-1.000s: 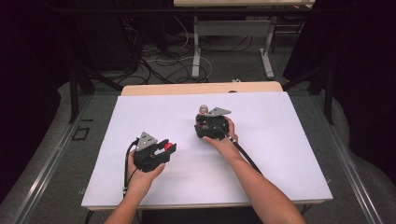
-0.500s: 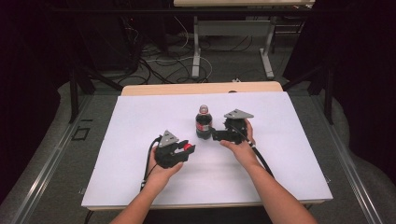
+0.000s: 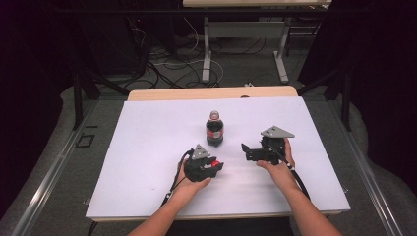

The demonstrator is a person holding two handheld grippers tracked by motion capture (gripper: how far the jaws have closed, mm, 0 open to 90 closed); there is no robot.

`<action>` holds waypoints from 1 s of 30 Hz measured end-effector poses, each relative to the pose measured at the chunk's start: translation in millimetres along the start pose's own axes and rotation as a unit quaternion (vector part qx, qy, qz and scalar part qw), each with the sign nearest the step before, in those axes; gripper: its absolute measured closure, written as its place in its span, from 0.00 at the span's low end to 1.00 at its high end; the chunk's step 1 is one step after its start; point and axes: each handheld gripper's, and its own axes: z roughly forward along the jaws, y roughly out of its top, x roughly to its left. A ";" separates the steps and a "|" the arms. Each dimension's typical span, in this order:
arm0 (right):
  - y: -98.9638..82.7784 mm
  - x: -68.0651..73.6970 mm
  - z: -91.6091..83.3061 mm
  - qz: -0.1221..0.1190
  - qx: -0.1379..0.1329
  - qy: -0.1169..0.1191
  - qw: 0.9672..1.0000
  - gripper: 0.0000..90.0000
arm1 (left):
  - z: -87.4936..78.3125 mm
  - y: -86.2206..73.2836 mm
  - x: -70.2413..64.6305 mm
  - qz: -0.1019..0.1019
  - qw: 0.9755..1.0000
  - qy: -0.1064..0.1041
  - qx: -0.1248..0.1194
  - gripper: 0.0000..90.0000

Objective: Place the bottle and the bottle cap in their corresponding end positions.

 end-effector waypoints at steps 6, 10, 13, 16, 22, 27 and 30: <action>-11.6 -11.3 -16.8 0.001 -0.004 -0.010 1.000 0.00 | 5.8 -3.8 -2.1 0.005 1.000 0.008 0.014 0.67; -16.5 -18.2 -19.6 0.007 -0.006 -0.020 1.000 0.00 | 6.5 -3.2 -1.1 0.003 1.000 0.008 0.022 0.64; -16.6 -21.1 -21.6 0.016 -0.002 -0.019 1.000 0.00 | 6.3 -3.2 -1.6 0.004 1.000 0.009 0.018 0.58; -16.0 -20.8 -21.9 0.017 -0.005 -0.017 1.000 0.00 | 3.5 -2.4 -0.8 0.001 1.000 0.009 0.016 0.50; -13.2 -20.8 -25.0 0.014 -0.008 -0.016 1.000 0.00 | -10.6 7.3 1.3 0.000 1.000 0.007 -0.009 0.36; -12.4 -20.8 -31.5 0.011 -0.008 -0.016 1.000 0.00 | -37.9 19.0 11.0 0.006 0.999 0.008 -0.036 0.34; -12.3 -21.4 -35.2 0.013 -0.014 -0.017 1.000 0.00 | -57.3 21.0 22.3 -0.003 0.998 0.019 -0.055 0.33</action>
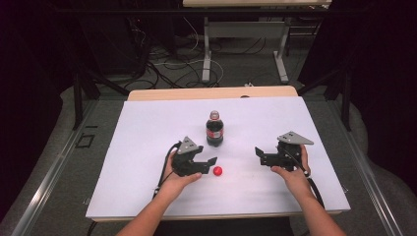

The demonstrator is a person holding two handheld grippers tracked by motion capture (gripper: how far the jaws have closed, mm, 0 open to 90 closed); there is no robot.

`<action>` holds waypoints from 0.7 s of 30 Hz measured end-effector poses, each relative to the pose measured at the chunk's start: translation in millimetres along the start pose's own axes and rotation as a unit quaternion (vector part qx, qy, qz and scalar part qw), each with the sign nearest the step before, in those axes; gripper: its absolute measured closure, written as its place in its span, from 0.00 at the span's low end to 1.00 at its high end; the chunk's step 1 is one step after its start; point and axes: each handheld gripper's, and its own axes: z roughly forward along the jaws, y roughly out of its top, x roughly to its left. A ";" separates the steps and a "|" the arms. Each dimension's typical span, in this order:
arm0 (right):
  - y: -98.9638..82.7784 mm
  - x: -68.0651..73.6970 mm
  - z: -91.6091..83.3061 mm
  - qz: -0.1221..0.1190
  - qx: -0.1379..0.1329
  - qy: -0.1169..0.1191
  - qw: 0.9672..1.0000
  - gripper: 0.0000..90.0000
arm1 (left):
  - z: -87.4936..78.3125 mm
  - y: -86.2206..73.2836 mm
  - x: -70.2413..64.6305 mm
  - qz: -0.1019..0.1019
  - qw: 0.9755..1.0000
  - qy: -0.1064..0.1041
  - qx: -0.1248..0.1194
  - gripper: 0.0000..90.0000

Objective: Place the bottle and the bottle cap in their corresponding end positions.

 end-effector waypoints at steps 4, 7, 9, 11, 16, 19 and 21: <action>0.2 -1.8 -8.0 0.003 -0.001 0.006 1.000 0.00 | -26.7 0.5 20.9 -0.019 1.000 0.022 -0.006 0.33; -1.7 -4.2 -13.8 0.008 0.000 0.004 1.000 0.00 | -45.8 -5.3 36.5 -0.034 0.998 0.045 -0.014 0.31; -4.0 -6.8 -17.4 0.010 0.005 0.001 1.000 0.00 | -55.3 -10.4 46.8 -0.062 0.996 0.063 -0.014 0.27; -7.2 -10.1 -18.5 0.015 0.003 -0.003 1.000 0.00 | -63.9 -17.5 57.8 -0.075 0.993 0.084 -0.015 0.22; -14.8 -17.5 -22.7 0.029 0.013 -0.006 0.999 0.00 | -79.0 -38.7 79.9 -0.115 0.985 0.124 -0.028 0.10; -20.2 -23.6 -21.3 0.032 0.015 -0.014 0.999 0.00 | -84.3 -49.6 89.8 -0.131 0.981 0.139 -0.033 0.04; -23.0 -26.8 -20.5 0.039 0.019 -0.018 0.999 0.00 | -87.1 -54.9 94.9 -0.131 0.979 0.150 -0.029 0.03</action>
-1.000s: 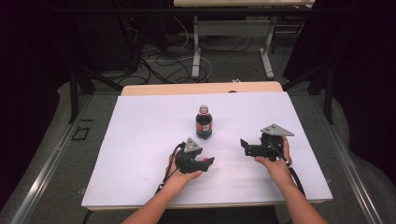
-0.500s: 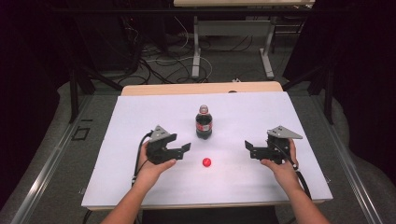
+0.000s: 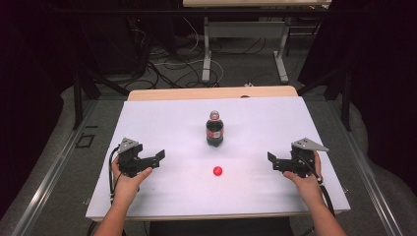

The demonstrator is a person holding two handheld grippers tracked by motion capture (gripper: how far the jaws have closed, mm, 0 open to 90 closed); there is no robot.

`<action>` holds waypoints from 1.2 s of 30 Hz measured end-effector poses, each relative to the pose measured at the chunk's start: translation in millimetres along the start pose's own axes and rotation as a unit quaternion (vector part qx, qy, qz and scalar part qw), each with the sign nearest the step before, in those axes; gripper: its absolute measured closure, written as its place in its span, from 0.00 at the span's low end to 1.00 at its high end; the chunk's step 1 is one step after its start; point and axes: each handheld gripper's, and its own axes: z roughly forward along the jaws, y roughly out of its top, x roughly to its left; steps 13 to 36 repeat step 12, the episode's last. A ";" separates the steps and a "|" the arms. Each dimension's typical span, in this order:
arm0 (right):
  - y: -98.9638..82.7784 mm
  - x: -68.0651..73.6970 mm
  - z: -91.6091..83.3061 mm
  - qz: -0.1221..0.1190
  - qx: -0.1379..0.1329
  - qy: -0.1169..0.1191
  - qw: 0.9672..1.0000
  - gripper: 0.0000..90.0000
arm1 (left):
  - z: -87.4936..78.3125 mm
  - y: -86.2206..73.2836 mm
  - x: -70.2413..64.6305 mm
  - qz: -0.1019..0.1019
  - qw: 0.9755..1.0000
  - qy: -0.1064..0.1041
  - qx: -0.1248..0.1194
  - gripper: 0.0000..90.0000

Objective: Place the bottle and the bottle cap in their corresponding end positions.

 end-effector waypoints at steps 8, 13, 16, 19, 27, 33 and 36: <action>-11.6 -5.8 5.1 0.009 0.015 -0.010 1.000 0.00 | -3.9 -9.5 18.1 0.001 0.999 0.040 0.001 0.01; -14.0 -6.3 6.3 0.007 0.018 -0.009 1.000 0.00 | -1.7 -15.3 23.7 -0.006 0.999 0.048 0.013 0.01; -14.0 -6.3 6.3 0.007 0.018 -0.009 1.000 0.00 | -1.7 -15.3 23.7 -0.006 0.999 0.048 0.013 0.01; -14.0 -6.3 6.3 0.007 0.018 -0.009 1.000 0.00 | -1.7 -15.3 23.7 -0.006 0.999 0.048 0.013 0.01; -14.0 -6.3 6.3 0.007 0.018 -0.009 1.000 0.00 | -1.7 -15.3 23.7 -0.006 0.999 0.048 0.013 0.01; -14.0 -6.3 6.3 0.007 0.018 -0.009 1.000 0.00 | -1.7 -15.3 23.7 -0.006 0.999 0.048 0.013 0.01; -14.0 -6.3 6.3 0.007 0.018 -0.009 1.000 0.00 | -1.7 -15.3 23.7 -0.006 0.999 0.048 0.013 0.01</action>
